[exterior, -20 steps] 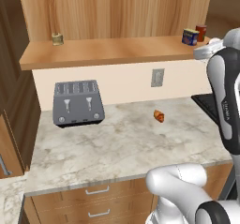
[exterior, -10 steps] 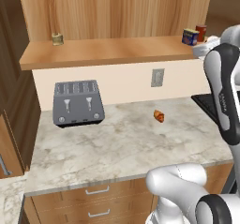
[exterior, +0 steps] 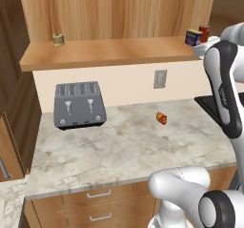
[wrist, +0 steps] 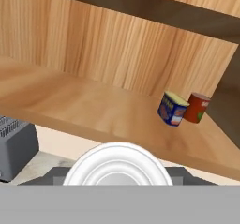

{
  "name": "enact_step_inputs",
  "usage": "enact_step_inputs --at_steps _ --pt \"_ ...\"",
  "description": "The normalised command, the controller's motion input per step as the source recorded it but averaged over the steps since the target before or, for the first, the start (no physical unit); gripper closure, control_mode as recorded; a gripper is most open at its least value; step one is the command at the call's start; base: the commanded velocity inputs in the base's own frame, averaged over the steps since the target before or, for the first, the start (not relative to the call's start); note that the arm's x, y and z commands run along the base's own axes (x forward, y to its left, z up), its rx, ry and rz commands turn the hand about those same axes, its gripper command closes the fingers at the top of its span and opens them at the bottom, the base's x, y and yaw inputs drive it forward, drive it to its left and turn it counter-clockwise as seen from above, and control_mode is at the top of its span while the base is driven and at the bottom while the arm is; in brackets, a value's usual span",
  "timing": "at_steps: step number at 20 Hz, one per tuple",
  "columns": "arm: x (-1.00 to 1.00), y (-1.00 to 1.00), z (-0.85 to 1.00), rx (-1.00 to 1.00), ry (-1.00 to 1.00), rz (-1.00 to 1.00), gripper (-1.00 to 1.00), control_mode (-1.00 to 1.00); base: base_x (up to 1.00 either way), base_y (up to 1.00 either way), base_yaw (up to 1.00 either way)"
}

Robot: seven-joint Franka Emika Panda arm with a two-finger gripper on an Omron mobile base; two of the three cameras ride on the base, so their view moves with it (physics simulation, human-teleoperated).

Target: Pick the cans from the counter and place them in their designated side in the cabinet.

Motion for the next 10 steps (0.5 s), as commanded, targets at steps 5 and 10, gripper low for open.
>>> enact_step_inputs --at_steps 5,10 --pt "0.17 -0.02 -0.05 0.00 0.06 0.00 1.00 -1.00 0.00 0.00 0.00" --pt "0.12 -0.06 0.00 0.00 0.01 0.00 1.00 -1.00 0.00 0.00 0.00"
